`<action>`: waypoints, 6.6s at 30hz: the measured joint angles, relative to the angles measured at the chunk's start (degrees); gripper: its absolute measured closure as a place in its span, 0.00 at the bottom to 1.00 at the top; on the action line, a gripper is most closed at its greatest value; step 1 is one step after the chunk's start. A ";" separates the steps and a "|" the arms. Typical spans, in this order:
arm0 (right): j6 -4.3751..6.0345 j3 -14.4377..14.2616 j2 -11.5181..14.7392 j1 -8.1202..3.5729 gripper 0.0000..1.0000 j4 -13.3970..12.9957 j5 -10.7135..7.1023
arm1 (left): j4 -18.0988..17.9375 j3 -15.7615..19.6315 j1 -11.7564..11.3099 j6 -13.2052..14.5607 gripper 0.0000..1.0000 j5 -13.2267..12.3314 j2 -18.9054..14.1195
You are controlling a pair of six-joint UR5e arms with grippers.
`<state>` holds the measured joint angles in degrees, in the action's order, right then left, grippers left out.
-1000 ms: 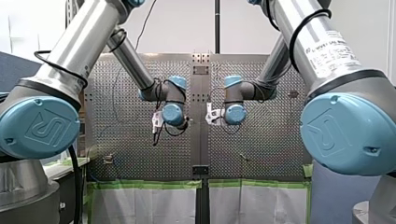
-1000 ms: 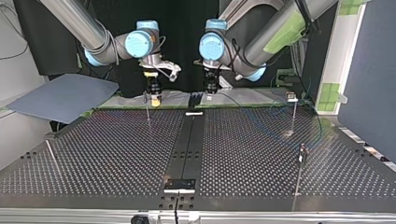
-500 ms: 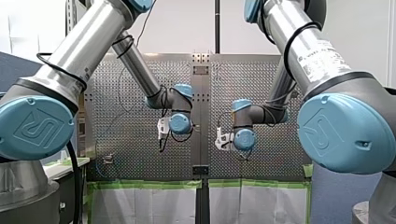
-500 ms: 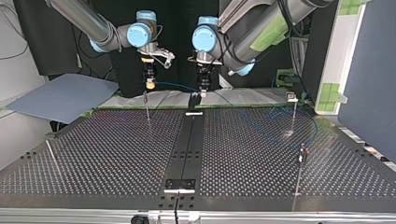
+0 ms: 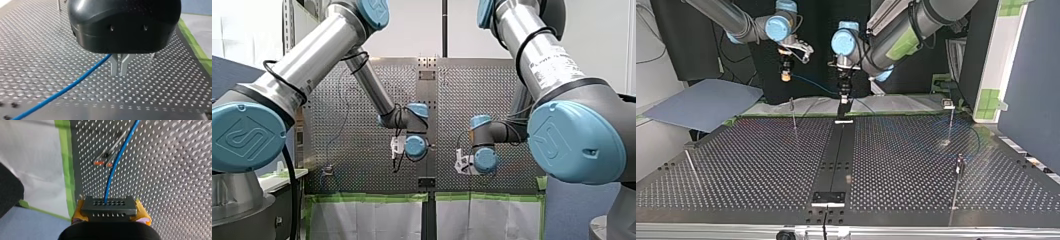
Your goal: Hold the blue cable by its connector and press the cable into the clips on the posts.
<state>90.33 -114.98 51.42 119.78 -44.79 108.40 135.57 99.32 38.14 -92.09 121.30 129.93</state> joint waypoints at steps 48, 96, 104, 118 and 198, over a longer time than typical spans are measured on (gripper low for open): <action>-5.28 3.54 -6.89 -16.58 1.00 -6.68 -12.37 | 8.42 -19.94 8.29 3.94 0.98 5.71 20.90; -9.27 12.06 -11.92 -29.13 1.00 -2.86 -38.80 | 12.49 -32.70 9.87 3.05 0.98 9.01 26.79; -8.08 12.71 -11.95 -30.81 1.00 -2.60 -39.29 | 12.69 -33.80 9.66 3.17 0.98 7.50 26.83; -7.78 13.10 -11.98 -31.73 1.00 -2.45 -39.13 | 13.03 -34.30 8.59 3.27 0.98 4.89 26.94; -4.77 32.93 -16.69 -30.53 1.00 6.46 -38.30 | 24.87 -52.92 0.66 -0.17 0.98 -2.89 35.18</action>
<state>85.56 -82.06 34.73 89.25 -38.33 70.10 160.44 46.39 38.80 -92.27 118.41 165.11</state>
